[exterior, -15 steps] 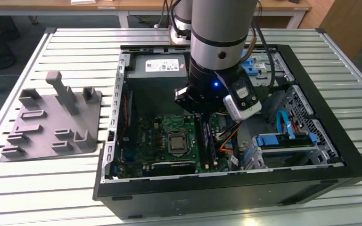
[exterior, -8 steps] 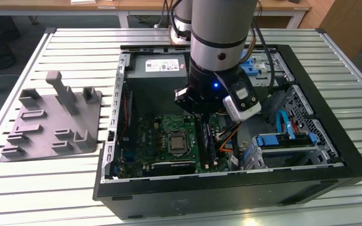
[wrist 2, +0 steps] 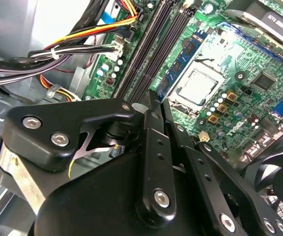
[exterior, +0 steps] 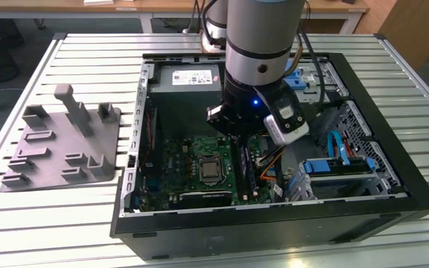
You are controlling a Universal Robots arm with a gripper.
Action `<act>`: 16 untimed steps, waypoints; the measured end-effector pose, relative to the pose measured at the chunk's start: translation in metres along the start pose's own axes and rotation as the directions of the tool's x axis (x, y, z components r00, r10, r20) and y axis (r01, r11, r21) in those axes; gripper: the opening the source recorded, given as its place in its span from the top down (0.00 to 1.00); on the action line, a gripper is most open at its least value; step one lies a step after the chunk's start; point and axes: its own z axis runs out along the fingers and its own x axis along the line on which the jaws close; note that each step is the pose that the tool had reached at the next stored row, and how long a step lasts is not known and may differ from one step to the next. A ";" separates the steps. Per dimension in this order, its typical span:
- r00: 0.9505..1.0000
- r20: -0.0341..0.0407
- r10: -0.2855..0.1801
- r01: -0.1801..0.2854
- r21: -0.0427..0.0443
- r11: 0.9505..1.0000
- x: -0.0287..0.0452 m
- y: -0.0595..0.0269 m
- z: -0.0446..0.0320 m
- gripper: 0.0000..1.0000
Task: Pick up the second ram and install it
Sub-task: 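Insert the second ram into the second slot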
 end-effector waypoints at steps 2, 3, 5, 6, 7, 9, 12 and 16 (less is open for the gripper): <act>1.000 0.000 0.000 0.000 0.000 1.000 0.0001 -0.0001 0.0016 0.86; 1.000 0.000 0.000 0.000 0.000 1.000 0.0001 -0.0001 0.0026 0.86; 1.000 0.000 0.000 0.000 0.000 1.000 0.0002 -0.0002 0.0046 0.86; 1.000 0.000 0.000 0.000 0.000 1.000 0.0002 -0.0002 0.0053 0.86; 1.000 0.000 0.000 0.000 0.000 1.000 0.0002 -0.0003 0.0059 0.86; 1.000 0.000 0.000 0.000 0.000 1.000 0.0003 -0.0003 0.0070 0.86; 1.000 0.000 0.000 0.000 0.000 1.000 0.0003 -0.0004 0.0085 0.86; 1.000 0.000 0.000 0.000 0.000 1.000 0.0004 -0.0005 0.0108 0.86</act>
